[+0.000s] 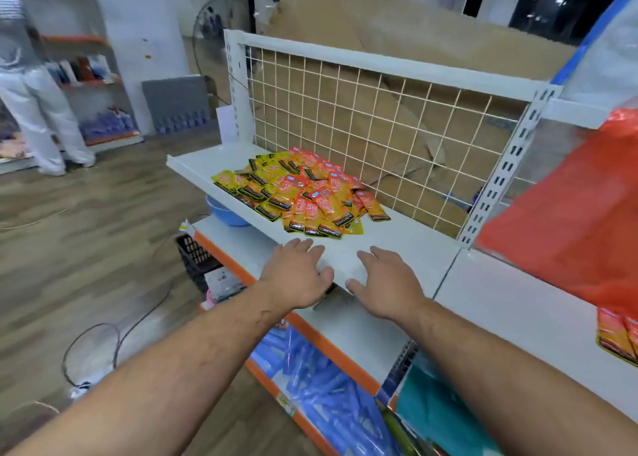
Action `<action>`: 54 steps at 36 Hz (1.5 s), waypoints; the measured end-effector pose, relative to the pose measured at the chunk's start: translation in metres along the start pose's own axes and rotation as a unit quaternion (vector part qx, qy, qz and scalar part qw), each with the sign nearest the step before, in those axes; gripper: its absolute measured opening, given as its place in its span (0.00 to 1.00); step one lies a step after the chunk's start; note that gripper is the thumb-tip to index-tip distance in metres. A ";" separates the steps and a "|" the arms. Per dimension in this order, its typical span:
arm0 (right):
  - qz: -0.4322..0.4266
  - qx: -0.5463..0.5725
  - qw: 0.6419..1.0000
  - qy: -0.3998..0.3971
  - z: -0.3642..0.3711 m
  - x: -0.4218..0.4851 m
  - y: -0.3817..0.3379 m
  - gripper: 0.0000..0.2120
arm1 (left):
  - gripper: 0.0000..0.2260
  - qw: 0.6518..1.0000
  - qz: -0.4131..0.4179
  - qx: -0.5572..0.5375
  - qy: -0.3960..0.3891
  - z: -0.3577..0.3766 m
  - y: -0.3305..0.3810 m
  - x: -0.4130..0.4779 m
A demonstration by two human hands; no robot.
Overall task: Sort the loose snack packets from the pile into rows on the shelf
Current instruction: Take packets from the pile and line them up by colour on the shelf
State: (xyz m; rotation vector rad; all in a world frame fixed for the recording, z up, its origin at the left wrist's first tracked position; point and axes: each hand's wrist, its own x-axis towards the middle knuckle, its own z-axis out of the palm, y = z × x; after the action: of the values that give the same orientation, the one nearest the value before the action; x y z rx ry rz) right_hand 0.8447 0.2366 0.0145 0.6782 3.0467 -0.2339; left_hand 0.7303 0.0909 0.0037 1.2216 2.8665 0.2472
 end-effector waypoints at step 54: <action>0.190 0.250 0.949 0.038 0.003 0.320 0.023 0.20 | 0.33 0.991 -0.131 -0.030 -0.015 -0.009 -0.062 0.272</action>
State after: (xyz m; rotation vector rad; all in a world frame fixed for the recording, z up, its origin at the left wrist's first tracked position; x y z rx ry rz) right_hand 0.5647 0.3917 -0.0062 1.2990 2.8449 -1.0047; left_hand 0.4966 0.2431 0.0157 0.8183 2.9268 0.3017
